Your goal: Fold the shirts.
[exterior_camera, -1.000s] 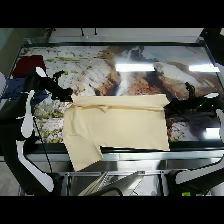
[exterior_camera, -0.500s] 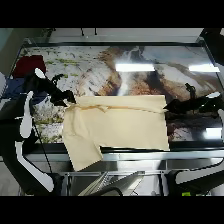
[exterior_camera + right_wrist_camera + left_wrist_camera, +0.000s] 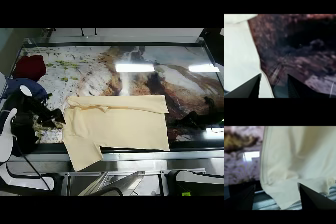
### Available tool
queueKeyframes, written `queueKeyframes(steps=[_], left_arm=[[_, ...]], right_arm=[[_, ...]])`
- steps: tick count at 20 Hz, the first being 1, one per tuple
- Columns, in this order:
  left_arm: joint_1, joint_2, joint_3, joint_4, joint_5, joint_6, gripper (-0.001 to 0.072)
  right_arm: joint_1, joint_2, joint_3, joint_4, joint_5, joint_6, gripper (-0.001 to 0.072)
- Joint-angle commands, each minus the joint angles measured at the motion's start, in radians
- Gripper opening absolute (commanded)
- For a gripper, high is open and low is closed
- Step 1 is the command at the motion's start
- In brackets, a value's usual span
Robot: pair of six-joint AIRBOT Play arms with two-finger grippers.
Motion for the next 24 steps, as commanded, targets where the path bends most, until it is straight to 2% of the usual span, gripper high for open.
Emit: queueKeyframes(steps=[1,4,7,9,13,14,15,16,21,23,24], left_arm=[[0.014,0.106,-0.249,0.011,0.076,0.043,0.0591],[-0.008,0.142,-0.373,-0.059,0.098,0.058,0.0591],[-0.052,0.156,-0.49,-0.149,0.181,0.08,0.0591],[-0.092,0.154,-0.558,-0.152,0.237,0.085,0.0591],[-0.101,0.155,-0.592,-0.255,0.267,0.125,0.0589],[-0.101,0.157,-0.592,-0.278,0.266,0.129,0.053],[-0.101,0.157,-0.584,-0.285,0.262,0.141,0.0213],[-0.101,0.157,-0.572,-0.285,0.252,0.154,0.0016],[-0.101,0.161,-0.48,-0.305,0.148,0.154,0.0014],[-0.101,0.193,-0.462,-0.328,0.149,0.155,0.0014],[-0.101,0.213,-0.453,-0.328,0.148,0.154,0.0014]], right_arm=[[-0.031,0.021,-0.122,0.012,0.029,-0.039,0.0384],[-0.022,0.021,-0.197,0.02,0.026,-0.056,0.0384],[0.015,0.022,-0.251,0.034,-0.002,-0.076,0.0383],[0.049,0.022,-0.268,0.034,-0.006,-0.076,0.0383],[0.109,0.023,-0.269,0.034,-0.007,-0.079,0.0383],[0.114,0.023,-0.269,0.034,-0.007,-0.08,0.0383],[0.113,0.023,-0.269,0.034,-0.008,-0.08,0.0383],[0.113,0.022,-0.269,0.034,-0.006,-0.08,0.0383],[0.113,0.022,-0.283,0.035,0.014,-0.08,0.0377],[0.114,0.022,-0.304,0.053,0.025,-0.079,0.0366],[0.114,0.023,-0.314,0.069,0.038,-0.08,0.0318]])
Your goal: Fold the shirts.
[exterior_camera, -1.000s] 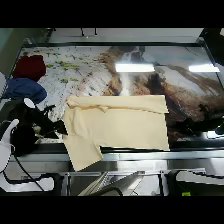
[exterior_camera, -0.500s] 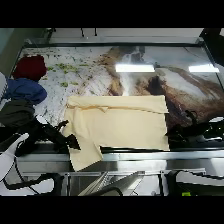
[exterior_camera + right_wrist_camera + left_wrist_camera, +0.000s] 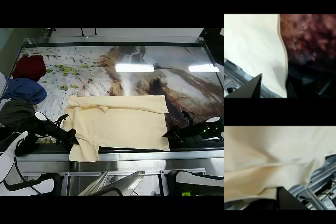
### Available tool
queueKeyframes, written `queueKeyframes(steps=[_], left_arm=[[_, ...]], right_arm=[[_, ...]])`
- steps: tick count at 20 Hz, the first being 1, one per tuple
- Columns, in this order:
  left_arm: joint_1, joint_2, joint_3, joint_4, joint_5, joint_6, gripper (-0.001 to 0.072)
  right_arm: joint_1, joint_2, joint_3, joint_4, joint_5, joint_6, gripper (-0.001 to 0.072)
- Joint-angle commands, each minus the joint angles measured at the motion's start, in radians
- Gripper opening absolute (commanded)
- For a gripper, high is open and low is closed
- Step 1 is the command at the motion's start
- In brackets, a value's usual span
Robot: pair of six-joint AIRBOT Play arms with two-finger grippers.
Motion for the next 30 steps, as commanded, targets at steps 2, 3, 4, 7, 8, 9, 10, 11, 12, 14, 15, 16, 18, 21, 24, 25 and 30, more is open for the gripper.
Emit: queueKeyframes(steps=[2,3,4,7,8,9,10,11,12,14,15,16,18,21,24,25,30], left_arm=[[0.003,0.085,0.051,-0.03,-0.043,0.002,0.0014],[0.01,0.112,0.065,-0.029,-0.054,-0.002,0.0014],[0.02,0.134,0.08,-0.024,-0.08,-0.017,0.0014],[0.066,0.201,0.094,0.015,-0.185,-0.043,0.0014],[0.081,0.228,0.077,0.022,-0.193,-0.044,0.0014],[0.092,0.26,0.051,0.027,-0.2,-0.044,0.0014],[0.101,0.29,0.023,0.032,-0.209,-0.044,0.0013],[0.116,0.32,-0.01,0.032,-0.229,-0.045,0.0014],[0.137,0.348,-0.039,0.032,-0.249,-0.052,0.0014],[0.179,0.393,-0.07,0.032,-0.264,-0.058,0.0013],[0.196,0.412,-0.072,0.031,-0.269,-0.058,0.0013],[0.204,0.429,-0.063,0.027,-0.263,-0.058,0.0014],[0.19,0.441,-0.003,0.0,-0.226,-0.053,0.0014],[0.141,0.386,0.148,-0.103,-0.183,-0.031,0.0014],[0.077,0.256,0.33,-0.111,-0.132,-0.036,0.0014],[0.055,0.201,0.385,-0.11,-0.114,-0.037,0.0014],[-0.03,-0.098,0.591,-0.107,-0.043,-0.039,0.0014]], right_arm=[[0.003,0.003,-0.022,0.074,0.056,0.001,0.0061],[0.003,0.01,-0.021,0.085,0.06,0.001,0.0019],[0.001,0.015,-0.018,0.071,0.061,0.008,0.0019],[-0.013,0.021,-0.011,-0.121,0.052,0.128,0.0019],[-0.015,0.027,-0.011,-0.158,0.053,0.159,0.0019],[-0.015,0.04,-0.011,-0.174,0.055,0.174,0.0018],[-0.016,0.056,-0.011,-0.177,0.057,0.179,0.0018],[-0.016,0.079,-0.01,-0.189,0.06,0.193,0.0018],[-0.017,0.097,-0.009,-0.22,0.064,0.215,0.0018],[-0.017,0.121,-0.004,-0.273,0.063,0.248,0.0018],[-0.017,0.127,0.003,-0.263,0.063,0.248,0.0018],[-0.017,0.129,0.018,-0.232,0.063,0.247,0.0018],[-0.016,0.129,0.069,-0.106,0.074,0.214,0.0018],[-0.014,0.129,0.208,0.076,0.098,0.205,0.0019],[0.006,0.12,0.323,0.259,0.039,0.15,0.0019],[0.025,0.105,0.342,0.283,0.004,0.134,0.0018],[0.17,-0.056,0.354,0.293,-0.229,0.047,0.0019]])
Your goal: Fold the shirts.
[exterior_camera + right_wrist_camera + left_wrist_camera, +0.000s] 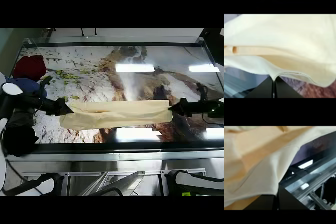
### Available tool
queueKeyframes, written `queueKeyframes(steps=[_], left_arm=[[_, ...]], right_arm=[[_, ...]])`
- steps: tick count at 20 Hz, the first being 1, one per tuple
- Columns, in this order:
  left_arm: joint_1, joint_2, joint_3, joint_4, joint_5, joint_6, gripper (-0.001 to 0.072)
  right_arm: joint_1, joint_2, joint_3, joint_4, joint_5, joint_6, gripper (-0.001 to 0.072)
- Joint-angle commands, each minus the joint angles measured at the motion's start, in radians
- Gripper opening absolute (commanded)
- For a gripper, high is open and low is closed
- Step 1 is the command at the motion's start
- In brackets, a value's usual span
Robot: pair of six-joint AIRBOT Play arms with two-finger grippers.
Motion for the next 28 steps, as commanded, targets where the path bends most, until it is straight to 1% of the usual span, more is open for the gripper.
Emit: queueKeyframes(steps=[1,5,8,9,10,11,12,13,14,15,18,20,22,24,25,27,28], left_arm=[[-0.043,-0.212,0.159,-0.006,0.056,-0.002,0.0014],[-0.034,-0.396,0.299,0.008,0.058,-0.009,0.0013],[-0.036,-0.495,0.392,0.053,0.042,-0.005,0.0014],[-0.037,-0.517,0.422,0.05,0.029,-0.005,0.0016],[-0.037,-0.531,0.455,0.046,0.017,-0.005,0.0058],[-0.037,-0.538,0.491,0.048,0.012,-0.006,0.0486],[-0.036,-0.54,0.52,0.048,0.016,-0.021,0.069],[-0.029,-0.54,0.553,0.053,0.016,-0.021,0.0691],[-0.023,-0.54,0.586,0.053,0.013,-0.028,0.069],[-0.02,-0.539,0.614,0.053,0.006,-0.04,0.069],[-0.01,-0.54,0.679,0.053,-0.059,-0.074,0.069],[-0.01,-0.539,0.701,0.052,-0.109,-0.076,0.069],[-0.021,-0.539,0.704,0.05,-0.125,-0.093,0.069],[-0.042,-0.54,0.703,0.05,-0.124,-0.094,0.0689],[-0.058,-0.54,0.703,0.05,-0.12,-0.094,0.0689],[-0.105,-0.54,0.702,0.051,-0.101,-0.095,0.0687],[-0.132,-0.54,0.702,0.052,-0.092,-0.095,0.064]], right_arm=[[0.071,-0.117,0.029,0.046,-0.173,-0.071,0.0019],[0.066,-0.24,0.078,0.045,-0.204,-0.093,0.0019],[0.067,-0.253,0.114,0.045,-0.218,-0.112,0.0023],[0.067,-0.253,0.135,0.042,-0.19,-0.124,0.0147],[0.063,-0.248,0.168,0.021,-0.147,-0.126,0.0321],[0.057,-0.241,0.206,-0.026,-0.116,-0.119,0.0326],[0.052,-0.238,0.24,-0.097,-0.114,-0.087,0.0331],[0.049,-0.238,0.265,-0.186,-0.116,-0.034,0.0473],[0.046,-0.238,0.27,-0.256,-0.116,0.004,0.0654],[0.044,-0.244,0.27,-0.299,-0.105,0.027,0.0673],[0.046,-0.301,0.269,-0.309,-0.047,0.036,0.0673],[0.048,-0.345,0.269,-0.248,-0.023,-0.013,0.0673],[0.056,-0.379,0.269,-0.172,-0.004,-0.073,0.0672],[0.08,-0.412,0.27,-0.152,-0.01,-0.088,0.066],[0.095,-0.429,0.27,-0.148,-0.008,-0.098,0.0539],[0.119,-0.444,0.27,-0.122,-0.004,-0.138,0.0229],[0.122,-0.44,0.274,-0.09,0.013,-0.166,0.0037]])
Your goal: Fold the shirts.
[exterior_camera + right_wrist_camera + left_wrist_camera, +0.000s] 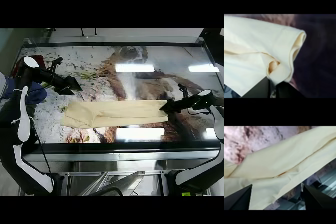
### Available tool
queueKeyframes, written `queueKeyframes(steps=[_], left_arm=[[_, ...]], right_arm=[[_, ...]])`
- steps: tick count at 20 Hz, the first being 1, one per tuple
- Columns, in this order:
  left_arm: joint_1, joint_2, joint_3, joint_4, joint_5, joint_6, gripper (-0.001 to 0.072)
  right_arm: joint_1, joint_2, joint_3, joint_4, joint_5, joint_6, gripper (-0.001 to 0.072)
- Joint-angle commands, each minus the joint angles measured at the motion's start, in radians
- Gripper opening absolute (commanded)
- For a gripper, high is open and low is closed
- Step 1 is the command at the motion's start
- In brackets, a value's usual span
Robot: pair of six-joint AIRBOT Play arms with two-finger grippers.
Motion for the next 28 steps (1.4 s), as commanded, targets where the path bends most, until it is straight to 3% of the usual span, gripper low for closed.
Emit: queueKeyframes(steps=[1,2,3,9,12,16,18,20,23,25,28], left_arm=[[-0.082,0.0,0.0,0.0,0.029,-0.003,0.0431],[-0.116,0.0,-0.014,0.0,0.059,0.0,0.0157],[-0.148,0.0,-0.039,0.0,0.094,0.0,0.0015],[-0.414,-0.076,-0.22,-0.052,0.432,0.0,0.0015],[-0.547,-0.198,-0.13,-0.124,0.559,0.0,0.0015],[-0.677,-0.37,0.106,-0.166,0.66,-0.043,0.0014],[-0.719,-0.443,0.22,-0.181,0.648,-0.097,0.0014],[-0.739,-0.464,0.231,-0.286,0.666,-0.09,0.0014],[-0.718,-0.419,0.157,-0.49,0.646,0.001,0.0014],[-0.65,-0.361,0.158,-0.575,0.497,0.071,0.0013],[-0.494,-0.211,0.182,-0.575,0.232,0.109,0.0012]], right_arm=[[0.019,-0.014,0.014,0.09,0.04,-0.08,0.002],[0.016,-0.004,0.033,0.123,0.063,-0.081,0.0019],[0.011,0.013,0.055,0.152,0.087,-0.082,0.0019],[-0.005,0.153,0.224,0.314,0.295,-0.016,0.0019],[-0.002,0.249,0.238,0.425,0.357,-0.005,0.0019],[-0.004,0.367,0.238,0.426,0.386,0.047,0.0019],[-0.005,0.407,0.238,0.426,0.385,0.046,0.002],[-0.004,0.409,0.238,0.422,0.389,0.047,0.0019],[0.0,0.383,0.236,0.366,0.389,0.048,0.0019],[0.014,0.362,0.225,0.351,0.388,0.056,0.0019],[0.096,0.349,0.195,0.351,0.335,0.063,0.0019]])
